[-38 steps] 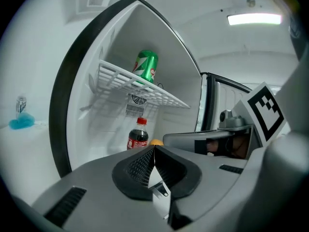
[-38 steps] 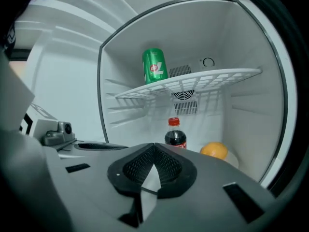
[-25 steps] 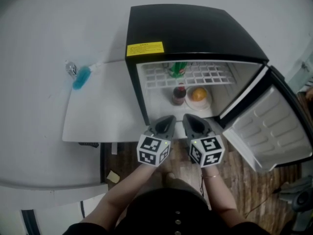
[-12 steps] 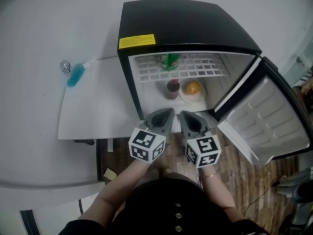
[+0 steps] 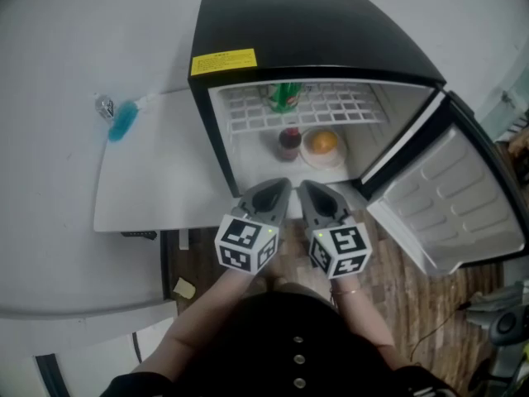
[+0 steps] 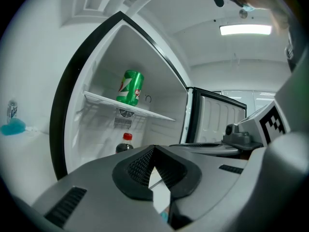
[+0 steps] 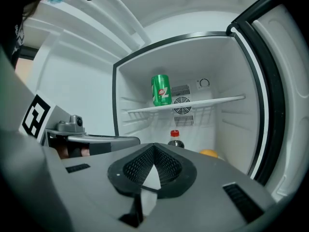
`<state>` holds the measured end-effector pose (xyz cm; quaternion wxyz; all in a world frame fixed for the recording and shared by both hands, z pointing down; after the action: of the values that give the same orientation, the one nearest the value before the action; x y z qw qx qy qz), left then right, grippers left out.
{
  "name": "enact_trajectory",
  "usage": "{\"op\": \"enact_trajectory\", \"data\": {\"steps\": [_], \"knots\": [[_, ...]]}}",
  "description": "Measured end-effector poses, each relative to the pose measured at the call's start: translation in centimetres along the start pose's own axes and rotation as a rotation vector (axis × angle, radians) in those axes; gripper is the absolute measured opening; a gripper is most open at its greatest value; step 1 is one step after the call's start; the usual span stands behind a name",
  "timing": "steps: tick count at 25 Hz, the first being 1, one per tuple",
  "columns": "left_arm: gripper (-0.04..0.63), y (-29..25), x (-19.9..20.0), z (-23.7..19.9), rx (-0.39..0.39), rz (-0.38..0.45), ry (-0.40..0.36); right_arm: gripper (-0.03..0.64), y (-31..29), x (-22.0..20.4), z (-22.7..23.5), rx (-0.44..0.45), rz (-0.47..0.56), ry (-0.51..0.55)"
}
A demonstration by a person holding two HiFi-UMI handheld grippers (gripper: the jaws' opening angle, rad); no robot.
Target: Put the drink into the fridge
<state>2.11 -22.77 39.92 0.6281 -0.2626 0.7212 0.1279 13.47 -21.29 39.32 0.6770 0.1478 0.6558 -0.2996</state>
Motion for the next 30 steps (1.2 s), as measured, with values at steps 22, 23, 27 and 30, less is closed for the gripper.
{"op": "enact_trajectory", "data": {"steps": [22, 23, 27, 30], "knots": [[0.006, -1.3, -0.7, -0.7, -0.004, -0.007, -0.074, 0.009, -0.9, -0.8, 0.5, -0.016, 0.009, -0.004], [0.006, -1.3, -0.7, -0.7, -0.005, -0.008, -0.082, 0.009, -0.9, -0.8, 0.5, -0.018, 0.010, -0.004], [0.006, -1.3, -1.2, -0.5, -0.010, -0.016, -0.086, 0.009, -0.9, -0.7, 0.6, -0.023, 0.012, 0.005], [0.006, -1.2, -1.1, -0.6, -0.004, -0.019, -0.078, 0.009, -0.8, -0.5, 0.5, -0.027, 0.016, 0.027]]}}
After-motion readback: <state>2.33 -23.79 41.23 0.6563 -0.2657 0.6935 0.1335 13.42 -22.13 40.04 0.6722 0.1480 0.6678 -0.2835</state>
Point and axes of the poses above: the fingertips, and each gripper's own axes: y backward along the fingers, z to its right, x out of its top, the point moved 7 cm from there along y, backward along the fingers, and after that the axes turned 8 degrees about x, right-handed, at the moved point
